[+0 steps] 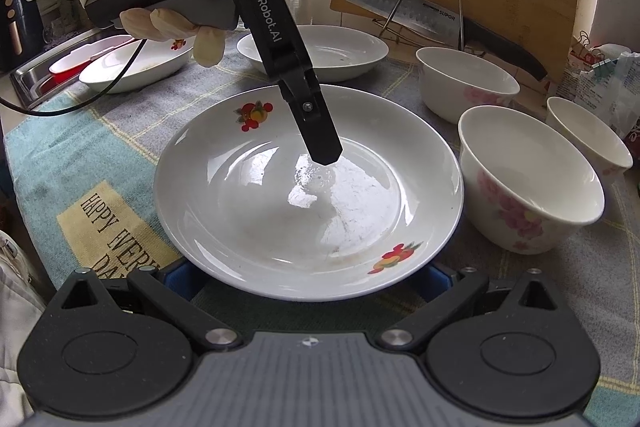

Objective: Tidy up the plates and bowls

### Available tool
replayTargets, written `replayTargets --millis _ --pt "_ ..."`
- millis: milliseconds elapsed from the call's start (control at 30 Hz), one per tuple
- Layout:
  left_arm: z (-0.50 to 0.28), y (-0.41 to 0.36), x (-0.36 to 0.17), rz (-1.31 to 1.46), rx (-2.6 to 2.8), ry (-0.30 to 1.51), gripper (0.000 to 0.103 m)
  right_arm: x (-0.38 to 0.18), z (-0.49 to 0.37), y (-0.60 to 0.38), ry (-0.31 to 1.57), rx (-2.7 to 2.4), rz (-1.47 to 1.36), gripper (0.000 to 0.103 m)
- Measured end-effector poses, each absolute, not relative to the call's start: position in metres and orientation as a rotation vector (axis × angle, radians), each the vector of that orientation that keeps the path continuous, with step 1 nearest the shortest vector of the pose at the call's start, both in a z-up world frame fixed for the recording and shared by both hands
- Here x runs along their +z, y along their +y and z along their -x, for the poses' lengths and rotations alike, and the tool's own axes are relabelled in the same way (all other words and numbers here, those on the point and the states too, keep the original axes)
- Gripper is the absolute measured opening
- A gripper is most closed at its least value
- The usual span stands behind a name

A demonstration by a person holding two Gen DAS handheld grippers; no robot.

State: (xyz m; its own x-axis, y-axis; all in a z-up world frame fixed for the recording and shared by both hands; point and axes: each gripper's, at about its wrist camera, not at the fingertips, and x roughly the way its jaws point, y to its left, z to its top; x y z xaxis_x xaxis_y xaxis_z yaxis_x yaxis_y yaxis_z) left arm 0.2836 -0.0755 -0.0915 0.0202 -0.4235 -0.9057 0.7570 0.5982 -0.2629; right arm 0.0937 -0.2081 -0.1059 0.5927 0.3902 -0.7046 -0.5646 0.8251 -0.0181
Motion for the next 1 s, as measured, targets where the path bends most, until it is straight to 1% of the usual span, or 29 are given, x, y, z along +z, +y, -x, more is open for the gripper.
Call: replayTargets --millis 600,1000 --pt "-0.273 -0.063 -0.082 -0.326 -0.943 1.223 0.082 -0.096 -0.091 -0.2 0.763 0.559 0.295 0.103" --pt "-0.26 -0.025 -0.065 -0.266 -0.907 1.203 0.082 -0.081 -0.088 -0.182 0.771 0.609 0.314 0.103"
